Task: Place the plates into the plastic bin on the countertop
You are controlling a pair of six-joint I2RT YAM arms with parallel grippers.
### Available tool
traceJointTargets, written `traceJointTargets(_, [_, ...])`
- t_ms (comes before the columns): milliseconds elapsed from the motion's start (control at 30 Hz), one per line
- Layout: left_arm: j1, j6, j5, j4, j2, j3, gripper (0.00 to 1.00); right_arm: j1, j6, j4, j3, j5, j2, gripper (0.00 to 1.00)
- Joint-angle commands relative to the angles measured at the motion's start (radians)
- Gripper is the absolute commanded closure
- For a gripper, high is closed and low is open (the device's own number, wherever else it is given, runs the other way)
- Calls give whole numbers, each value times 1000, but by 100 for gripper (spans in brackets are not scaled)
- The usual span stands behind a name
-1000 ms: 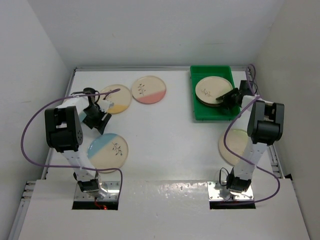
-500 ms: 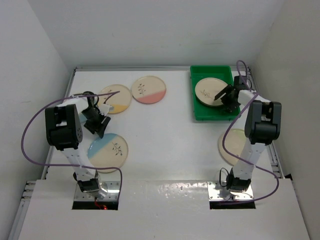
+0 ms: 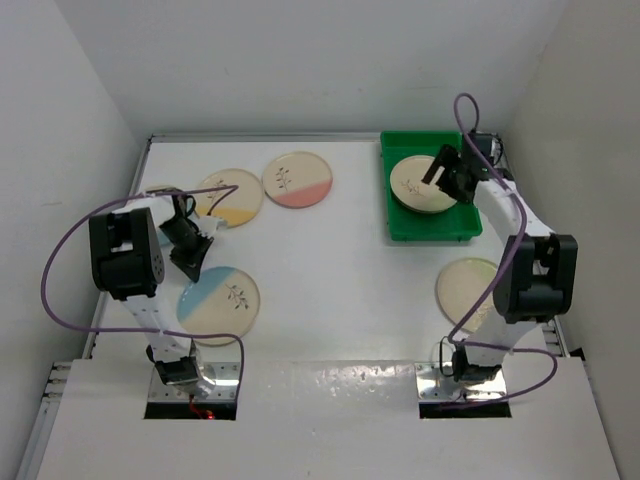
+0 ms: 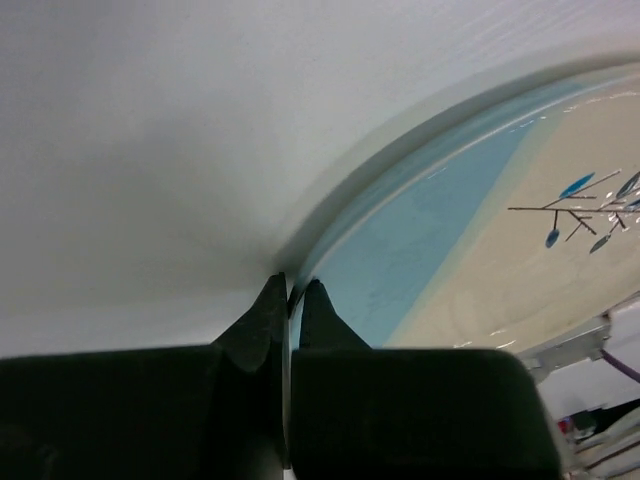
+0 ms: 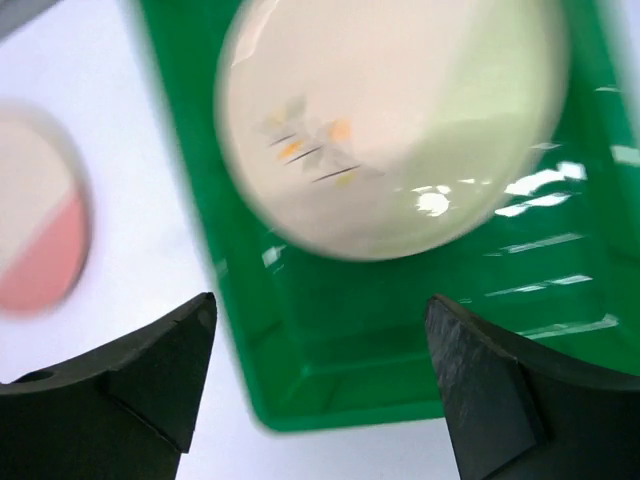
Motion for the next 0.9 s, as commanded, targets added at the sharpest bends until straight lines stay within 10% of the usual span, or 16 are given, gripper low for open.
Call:
traceJointTargets(0, [5,-26,80,74,62,-23,100,101,-208,96,-40,-133,-88,16])
traceJointTargets(233, [-118,-82,299,151,-142,85,100,431,-377,44,-1,-670,94,10])
traceJointTargets(567, [-240,-92,322,185,-193,135,100,580,-166,209,189,-780,488,10])
traceJointTargets(667, [-251,-111,322,209,-193,126,100,594,-27,363,163,-896,530,16])
traceJointTargets(867, [-271,-111,302,243,-184,117,100,675,43,441,170,-967,598,64])
